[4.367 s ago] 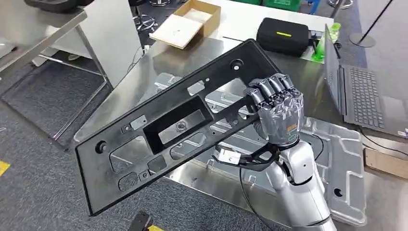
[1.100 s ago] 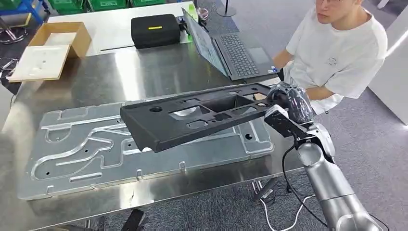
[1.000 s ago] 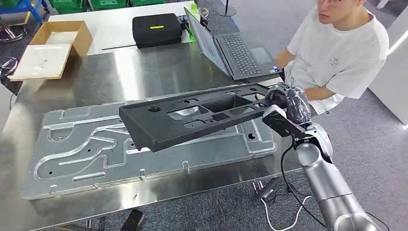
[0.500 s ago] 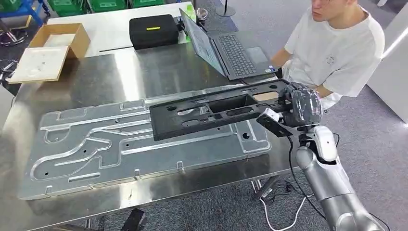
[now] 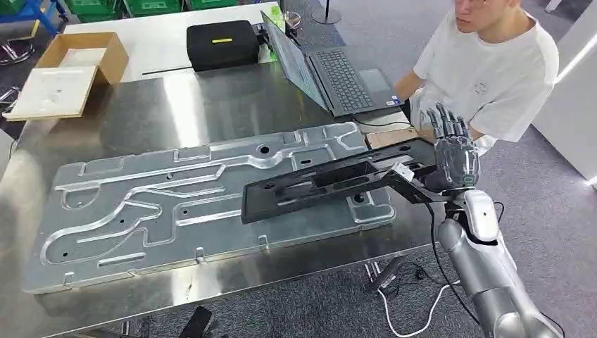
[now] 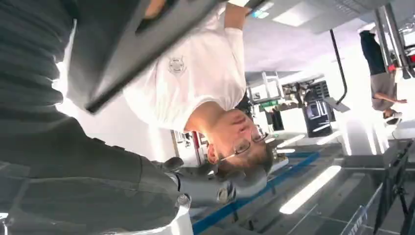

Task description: Take the parts from the cabinet and place them on the table.

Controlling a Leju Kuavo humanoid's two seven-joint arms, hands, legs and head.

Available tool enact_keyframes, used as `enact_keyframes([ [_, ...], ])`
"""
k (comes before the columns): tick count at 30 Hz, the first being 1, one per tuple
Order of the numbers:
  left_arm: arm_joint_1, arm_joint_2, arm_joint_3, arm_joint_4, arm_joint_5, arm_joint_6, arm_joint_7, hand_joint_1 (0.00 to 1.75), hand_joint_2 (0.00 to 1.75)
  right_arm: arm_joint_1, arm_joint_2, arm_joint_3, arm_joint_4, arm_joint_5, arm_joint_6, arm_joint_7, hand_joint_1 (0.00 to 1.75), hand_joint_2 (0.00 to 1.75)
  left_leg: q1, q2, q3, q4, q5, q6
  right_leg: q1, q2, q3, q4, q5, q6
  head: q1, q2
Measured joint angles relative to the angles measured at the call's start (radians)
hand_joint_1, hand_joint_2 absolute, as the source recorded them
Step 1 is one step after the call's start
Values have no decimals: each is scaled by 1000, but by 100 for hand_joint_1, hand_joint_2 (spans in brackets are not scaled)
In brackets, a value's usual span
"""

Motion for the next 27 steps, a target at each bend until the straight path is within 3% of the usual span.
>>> enact_keyframes([
  [1,-2,0,0,0,0,0,0,0,0,2,0,-6,1,0,0,0,0,175,3,1,4,-8,6,5,-4,-3,-2,13,-11,5,0,0],
  [2,-3,-2,0,0,0,0,0,0,0,1,-1,-12,2,0,0,1,0,175,3,2,4,-10,8,9,-5,-4,-19,48,-39,10,1,0],
  [4,-2,-2,0,0,0,0,0,0,0,6,-2,-18,4,-2,1,3,0,175,3,2,3,-10,8,11,-9,-4,-89,201,-115,21,0,0],
  [5,-1,-2,0,0,0,0,1,0,0,13,-2,-22,7,-6,2,3,0,175,3,2,3,-9,8,11,-10,-4,-121,265,-136,25,0,0],
  [6,1,-2,0,0,0,0,2,0,0,19,-2,-27,10,-9,2,3,0,175,3,2,3,-8,8,11,-13,-4,-136,295,-134,28,0,0],
  [7,2,-2,0,0,0,0,2,0,0,21,-2,-31,13,-10,2,3,0,175,4,2,3,-7,7,10,-17,-5,-127,272,-110,30,0,0],
  [8,2,-2,0,0,0,0,2,0,0,21,-2,-32,14,-10,2,3,0,175,5,2,3,-5,5,8,-20,-5,-97,213,-72,31,0,0],
  [10,0,-2,0,0,0,0,2,0,0,20,-2,-36,14,-17,2,3,0,175,6,2,3,2,0,0,-25,-11,-9,42,3,34,0,0],
  [11,0,-2,0,0,0,0,2,0,0,18,-2,-39,15,-35,11,3,0,175,0,1,-1,5,-3,-7,-18,-10,6,9,-16,29,1,0],
  [12,0,-2,0,0,3,1,2,0,0,18,-2,-43,16,-72,35,-2,0,175,-1,0,-2,7,-3,-12,-16,-6,3,6,-8,15,-1,0],
  [13,1,-2,0,0,5,2,2,0,0,18,-2,-50,19,-128,73,-5,0,175,0,0,-1,4,-1,-17,-14,-6,2,8,-9,11,0,0],
  [16,4,-1,0,0,12,2,2,0,0,-6,-2,-82,57,-373,272,6,0,175,3,0,-5,10,-11,-34,-18,-7,4,-1,-1,-12,0,0],
  [17,3,-1,0,0,12,2,2,0,0,-26,-3,-94,84,-451,341,15,0,175,3,0,-18,46,-38,-36,-17,-6,3,-2,0,-18,0,0],
  [18,3,0,0,0,11,2,3,0,0,-48,-9,-106,122,-524,403,26,0,175,4,0,-46,109,-76,-36,-16,-7,2,-2,0,-26,0,0],
  [19,4,1,0,0,11,2,5,0,0,-68,-19,-121,168,-585,442,31,0,175,4,0,-86,196,-118,-36,-13,-8,2,-2,0,-27,0,0],
  [20,5,1,0,0,11,2,7,0,0,-78,-29,-135,207,-622,441,28,0,175,4,0,-121,270,-146,-37,-10,-10,1,-1,0,-28,0,0],
  [21,8,1,0,0,11,3,10,0,0,-87,-37,-148,237,-643,432,21,0,175,4,0,-142,315,-153,-36,-7,-12,1,0,0,-28,0,0],
  [22,12,1,0,0,11,3,13,0,0,-94,-42,-160,264,-663,428,13,0,175,4,0,-139,310,-138,-34,-5,-12,2,0,-1,-28,0,0],
  [23,14,1,0,0,11,4,14,0,0,-102,-45,-176,291,-684,426,6,0,175,4,0,-116,261,-102,-30,-4,-11,2,1,-1,-28,0,0],
  [25,13,2,0,0,11,5,14,0,0,-114,-45,-197,323,-699,426,-3,0,175,1,-1,-27,83,-14,-16,-1,-7,4,5,-1,-28,0,0],
  [26,12,4,0,0,11,6,14,0,0,-116,-46,-203,335,-703,426,-5,0,0,-3,-1,-3,26,-14,-6,-2,-6,3,5,-2,-27,0,0],
  [27,10,7,-1,0,11,6,14,0,0,-121,-49,-208,347,-705,426,-6,0,0,-4,0,6,11,-16,-8,3,-4,-1,8,-1,-20,0,0],
])
